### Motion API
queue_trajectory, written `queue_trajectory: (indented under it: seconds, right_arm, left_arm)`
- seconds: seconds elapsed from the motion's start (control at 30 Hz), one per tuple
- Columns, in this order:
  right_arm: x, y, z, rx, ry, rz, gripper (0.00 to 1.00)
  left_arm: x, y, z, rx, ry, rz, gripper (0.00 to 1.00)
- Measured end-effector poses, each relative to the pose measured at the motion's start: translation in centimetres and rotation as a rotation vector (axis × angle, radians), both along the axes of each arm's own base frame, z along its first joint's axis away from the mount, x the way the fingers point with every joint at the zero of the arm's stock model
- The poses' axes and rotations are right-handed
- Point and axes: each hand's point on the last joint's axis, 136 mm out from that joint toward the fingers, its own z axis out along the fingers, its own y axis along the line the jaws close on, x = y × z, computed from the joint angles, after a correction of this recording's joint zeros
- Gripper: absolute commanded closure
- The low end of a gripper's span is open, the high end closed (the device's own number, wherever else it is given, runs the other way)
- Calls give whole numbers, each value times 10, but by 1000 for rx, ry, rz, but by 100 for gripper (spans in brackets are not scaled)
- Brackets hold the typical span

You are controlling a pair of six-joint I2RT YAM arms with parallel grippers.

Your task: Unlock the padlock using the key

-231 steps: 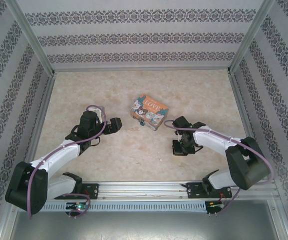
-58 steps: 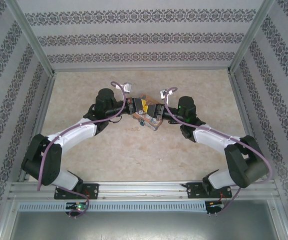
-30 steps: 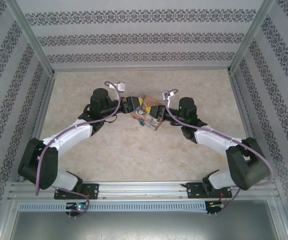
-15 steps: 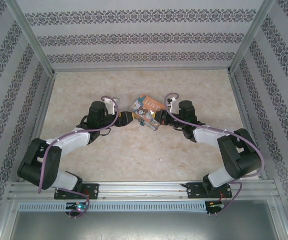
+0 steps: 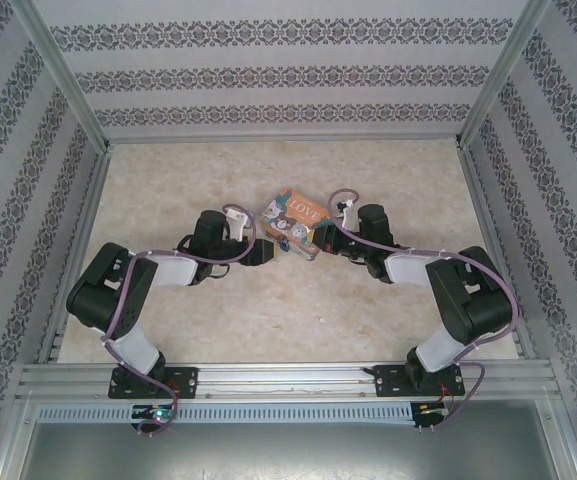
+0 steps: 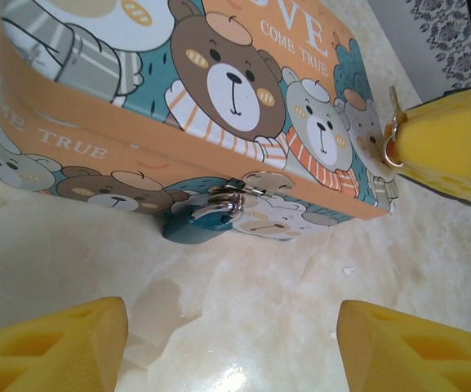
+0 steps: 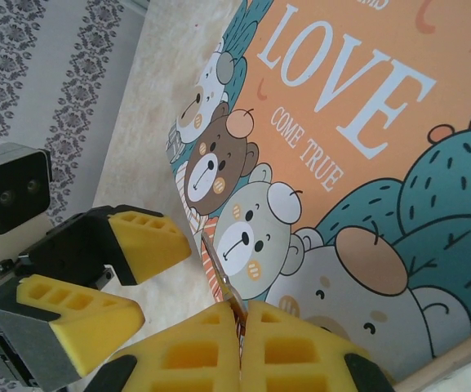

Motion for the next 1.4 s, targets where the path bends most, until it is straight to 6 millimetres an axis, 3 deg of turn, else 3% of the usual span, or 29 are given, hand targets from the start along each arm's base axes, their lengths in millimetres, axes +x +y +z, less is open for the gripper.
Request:
queue_trajectory:
  seconds: [0.7,1.4]
  right_arm:
    - [5,6,1,18,-44,11,100]
    - [5,6,0,16,-46,12,100]
  left_arm:
    - [30,-20,-12,24,-48,-57,42]
    - [32,-34,-33,62,-41,-106,46]
